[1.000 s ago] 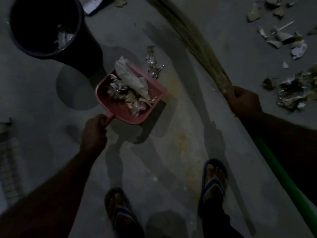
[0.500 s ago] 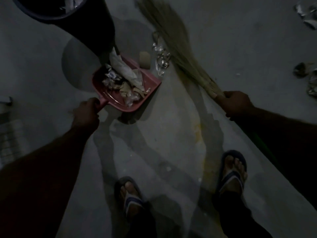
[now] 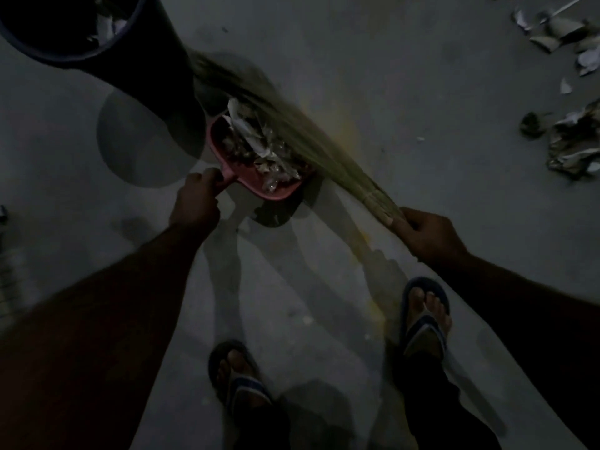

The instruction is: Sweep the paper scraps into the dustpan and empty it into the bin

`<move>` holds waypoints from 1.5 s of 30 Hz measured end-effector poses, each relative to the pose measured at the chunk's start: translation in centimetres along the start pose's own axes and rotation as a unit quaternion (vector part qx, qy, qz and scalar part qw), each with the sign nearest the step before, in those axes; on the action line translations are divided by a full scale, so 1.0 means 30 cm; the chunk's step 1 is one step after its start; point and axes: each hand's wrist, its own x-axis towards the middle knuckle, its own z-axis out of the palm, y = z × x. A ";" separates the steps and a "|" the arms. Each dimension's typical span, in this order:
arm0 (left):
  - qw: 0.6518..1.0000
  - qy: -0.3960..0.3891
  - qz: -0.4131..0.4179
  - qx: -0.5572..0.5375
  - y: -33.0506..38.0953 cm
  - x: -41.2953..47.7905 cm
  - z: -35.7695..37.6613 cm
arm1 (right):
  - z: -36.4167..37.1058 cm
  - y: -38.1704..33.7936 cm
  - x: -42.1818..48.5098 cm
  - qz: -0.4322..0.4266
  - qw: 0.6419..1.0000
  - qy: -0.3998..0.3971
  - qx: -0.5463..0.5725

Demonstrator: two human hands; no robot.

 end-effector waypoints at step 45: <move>0.999 0.016 0.029 -0.041 1.933 -0.524 0.094 | -1.561 0.974 -0.213 0.112 0.989 0.101 -0.009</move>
